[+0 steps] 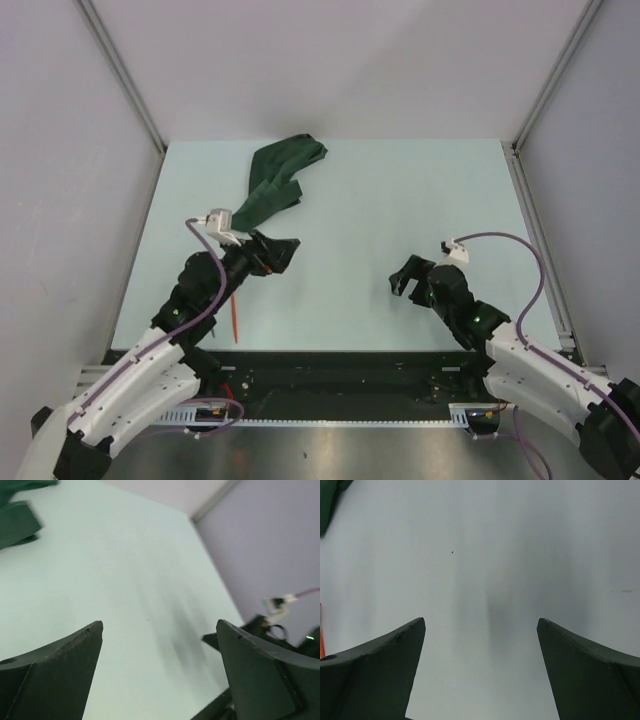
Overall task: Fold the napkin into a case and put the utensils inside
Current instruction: Move the crumpled napkin to the corner of the board.
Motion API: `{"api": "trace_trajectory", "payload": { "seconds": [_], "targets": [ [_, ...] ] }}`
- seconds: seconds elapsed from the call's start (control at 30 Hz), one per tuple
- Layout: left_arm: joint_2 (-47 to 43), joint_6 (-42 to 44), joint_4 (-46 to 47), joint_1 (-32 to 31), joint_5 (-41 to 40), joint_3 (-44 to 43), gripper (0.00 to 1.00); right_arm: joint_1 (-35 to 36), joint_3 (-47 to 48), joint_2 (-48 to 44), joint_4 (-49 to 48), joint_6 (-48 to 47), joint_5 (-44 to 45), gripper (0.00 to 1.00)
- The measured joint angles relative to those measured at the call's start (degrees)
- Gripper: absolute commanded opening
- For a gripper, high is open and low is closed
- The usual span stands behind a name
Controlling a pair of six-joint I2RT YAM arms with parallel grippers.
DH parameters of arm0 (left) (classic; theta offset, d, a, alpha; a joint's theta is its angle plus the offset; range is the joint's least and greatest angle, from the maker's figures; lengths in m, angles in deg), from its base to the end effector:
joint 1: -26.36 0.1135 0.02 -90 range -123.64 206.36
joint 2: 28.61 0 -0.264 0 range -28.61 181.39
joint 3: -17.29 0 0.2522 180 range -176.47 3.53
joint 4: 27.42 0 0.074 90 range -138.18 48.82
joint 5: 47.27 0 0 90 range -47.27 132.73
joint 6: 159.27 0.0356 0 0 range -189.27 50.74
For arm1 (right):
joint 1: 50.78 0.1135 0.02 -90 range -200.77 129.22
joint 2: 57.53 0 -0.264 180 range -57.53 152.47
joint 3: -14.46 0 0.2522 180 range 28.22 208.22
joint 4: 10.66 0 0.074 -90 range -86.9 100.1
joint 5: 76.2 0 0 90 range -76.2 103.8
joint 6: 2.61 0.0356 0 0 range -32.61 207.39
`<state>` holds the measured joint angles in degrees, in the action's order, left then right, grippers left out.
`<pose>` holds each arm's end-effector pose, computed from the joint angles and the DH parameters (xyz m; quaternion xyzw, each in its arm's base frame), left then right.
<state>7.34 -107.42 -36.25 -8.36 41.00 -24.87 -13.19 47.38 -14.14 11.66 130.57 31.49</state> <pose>0.1374 -0.0939 0.2908 -0.0321 0.7224 -0.4014 0.5622 0.1388 0.0932 0.1906 0.1158 0.8629 0.2037 0.4478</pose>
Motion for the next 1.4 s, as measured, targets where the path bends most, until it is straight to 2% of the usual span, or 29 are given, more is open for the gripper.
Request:
{"api": "trace_trajectory", "payload": {
  "seconds": [0.1,0.2,0.27,0.37,0.5,0.67,0.9,1.0,1.1,1.13,1.2,1.23,1.3,1.33,1.4],
  "targets": [
    [5.8,-0.5,-6.7,2.6,-4.5,-4.1,1.0,-0.5,2.7,3.8,-0.5,-1.7,-0.6,1.0],
    [14.0,-2.6,-11.5,7.6,-4.9,-7.9,0.99,-1.3,6.2,8.3,0.2,-3.4,-1.9,1.0],
    [22.7,-4.6,-14.8,15.3,-3.5,-12.4,0.98,-1.7,9.6,11.8,0.7,-4.7,-2.6,1.0],
    [37.0,-6.5,-21.5,20.1,-2.5,-22.2,0.98,-2.7,14.6,16.8,1.3,-7.0,-4.6,1.0],
    [53.9,-8.1,-27.0,21.5,-2.0,-36.0,0.97,-4.7,21.3,24.2,4.3,-9.5,-8.2,1.0],
    [67.8,-8.9,-31.4,22.6,-2.6,-47.7,0.97,-7.0,25.0,31.2,8.3,-12.0,-12.3,1.0],
    [86.8,-8.3,-39.1,23.9,-3.1,-70.7,0.94,-8.7,23.4,28.5,10.0,-13.7,-17.1,1.0],
    [91.4,-8.3,-40.8,23.9,-3.1,-76.3,0.93,-11.0,22.5,26.2,10.1,-14.4,-18.7,1.0],
    [94.9,-8.3,-42.1,23.9,-2.6,-79.6,0.76,-13.7,22.2,24.3,10.2,-15.1,-19.8,1.0],
    [96.1,-8.2,-42.4,23.9,-2.1,-80.6,0.59,-14.6,22.0,23.6,10.3,-15.5,-20.0,1.0],
    [97.1,-7.7,-43.2,23.7,-1.4,-82.0,0.45,-16.2,21.7,22.3,10.3,-16.2,-20.6,1.0],
    [97.1,-7.3,-42.9,23.7,-0.7,-82.0,0.3,-17.1,21.7,21.7,10.2,-16.5,-21.0,1.0],
    [97.1,-6.7,-41.8,23.1,0.3,-80.8,0.13,-18.7,21.5,20.8,10.0,-17.0,-21.9,1.0],
    [96.5,-6.3,-40.4,22.4,0.6,-79.0,0.0,-19.1,21.5,20.8,9.9,-17.2,-22.2,1.0],
    [93.9,-5.6,-36.5,20.3,0.8,-73.5,0.0,-20.1,21.5,21.0,9.5,-17.4,-22.8,1.0]
  ]
}}
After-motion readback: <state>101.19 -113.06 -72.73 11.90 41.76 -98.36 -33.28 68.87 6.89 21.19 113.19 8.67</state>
